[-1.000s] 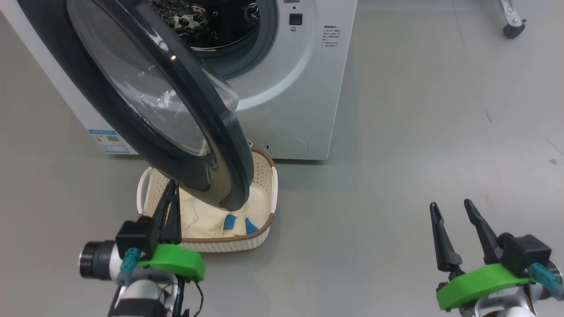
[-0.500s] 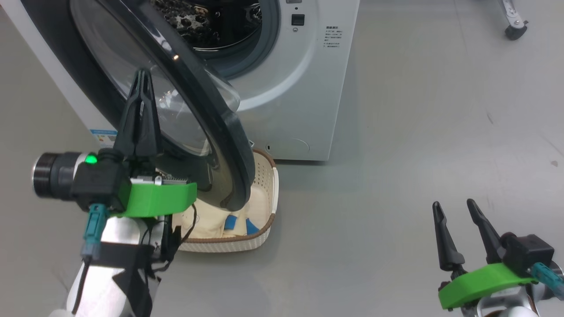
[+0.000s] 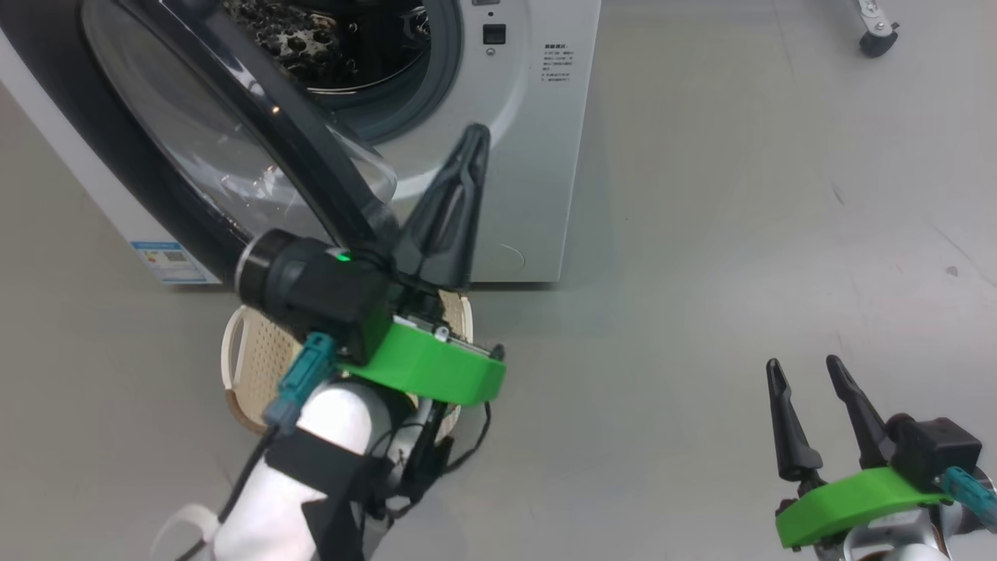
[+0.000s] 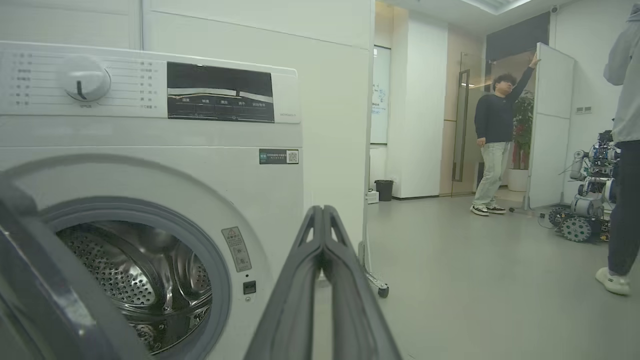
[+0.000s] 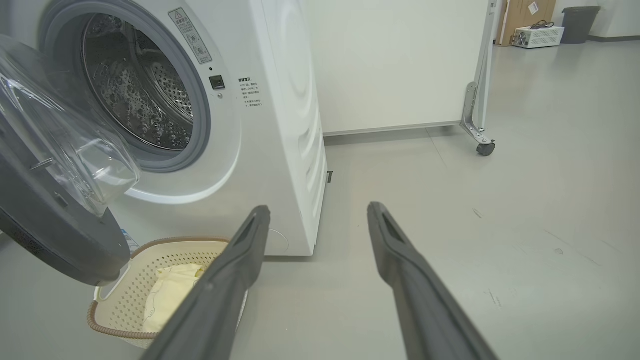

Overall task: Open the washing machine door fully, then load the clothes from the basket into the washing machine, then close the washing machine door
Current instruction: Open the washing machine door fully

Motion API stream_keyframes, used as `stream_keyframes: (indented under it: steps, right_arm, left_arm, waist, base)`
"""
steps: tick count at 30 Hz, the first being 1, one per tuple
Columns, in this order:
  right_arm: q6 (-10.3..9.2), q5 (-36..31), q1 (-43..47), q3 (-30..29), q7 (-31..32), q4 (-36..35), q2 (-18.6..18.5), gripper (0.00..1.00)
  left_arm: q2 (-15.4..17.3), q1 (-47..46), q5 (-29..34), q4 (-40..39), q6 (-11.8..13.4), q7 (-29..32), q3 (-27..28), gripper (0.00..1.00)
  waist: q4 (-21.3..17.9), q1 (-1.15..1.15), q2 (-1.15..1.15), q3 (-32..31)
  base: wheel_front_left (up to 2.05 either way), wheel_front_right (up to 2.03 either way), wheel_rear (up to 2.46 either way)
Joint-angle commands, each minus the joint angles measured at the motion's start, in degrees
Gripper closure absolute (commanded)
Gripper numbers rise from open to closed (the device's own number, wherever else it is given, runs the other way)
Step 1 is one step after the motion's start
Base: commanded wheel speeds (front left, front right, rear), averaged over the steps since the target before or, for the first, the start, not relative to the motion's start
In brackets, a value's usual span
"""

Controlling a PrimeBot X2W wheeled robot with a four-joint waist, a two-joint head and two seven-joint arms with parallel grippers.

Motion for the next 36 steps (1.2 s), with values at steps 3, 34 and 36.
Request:
stream_keyframes:
  steps: [3, 34, 36]
  right_arm:
    - [-0.16, 0.49, -1.58, 1.23, -0.61, -1.43, -0.47, 0.0]
    - [-0.16, 0.27, -2.26, 2.44, -0.32, -1.21, -0.47, 0.0]
    - [-0.16, 0.29, -2.22, 2.24, -0.35, -1.18, -0.47, 0.0]
  left_arm:
    - [0.33, -0.81, -2.56, 0.48, 0.82, 0.82, -1.18, 1.0]
    - [0.7, -5.94, -12.42, 30.26, 8.53, -6.03, -1.49, 1.0]
    - [0.72, -5.91, -12.46, 30.49, 8.65, -6.4, -1.48, 1.0]
  waist:
    - [-0.52, 0.0, 0.0, -0.11]
    - [-2.14, 0.0, 0.0, 0.96]
    - [-1.95, 0.0, 0.0, 1.09]
  base:
    - [0.0, 0.0, 0.0]
    - [0.0, 0.0, 0.0]
    - [0.0, 0.0, 0.0]
